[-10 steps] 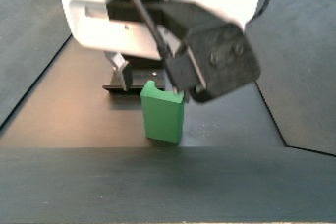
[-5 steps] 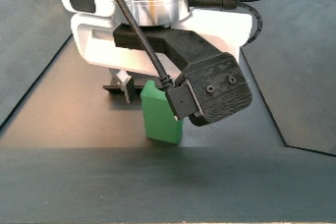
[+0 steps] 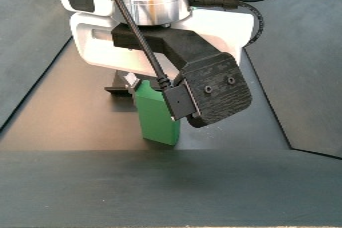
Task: Pick up the arch object. Move up. Rotate the arch object. Move to above the board. Insert the arch object.
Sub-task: Pick up the arch object.
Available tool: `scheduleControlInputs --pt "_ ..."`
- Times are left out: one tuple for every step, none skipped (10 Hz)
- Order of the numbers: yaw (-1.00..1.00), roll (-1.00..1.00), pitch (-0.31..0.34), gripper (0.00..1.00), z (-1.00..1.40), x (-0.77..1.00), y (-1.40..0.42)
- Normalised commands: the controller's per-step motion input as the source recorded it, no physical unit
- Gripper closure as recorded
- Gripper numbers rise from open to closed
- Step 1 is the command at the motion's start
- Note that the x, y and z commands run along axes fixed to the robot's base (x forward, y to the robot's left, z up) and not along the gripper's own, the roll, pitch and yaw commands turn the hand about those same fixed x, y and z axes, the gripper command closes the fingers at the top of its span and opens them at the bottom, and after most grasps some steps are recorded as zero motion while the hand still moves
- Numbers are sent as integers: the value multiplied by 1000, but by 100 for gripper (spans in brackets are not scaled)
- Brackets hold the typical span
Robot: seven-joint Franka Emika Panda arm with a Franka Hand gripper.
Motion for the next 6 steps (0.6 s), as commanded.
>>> scheduleControlInputs --pt "0 0 0 100 0 0 0" --pt "0 0 0 100 0 0 0" --pt "0 0 0 100 0 0 0" --pt "0 0 0 100 0 0 0" --pt "0 0 0 100 0 0 0" --pt "0 0 0 100 0 0 0"
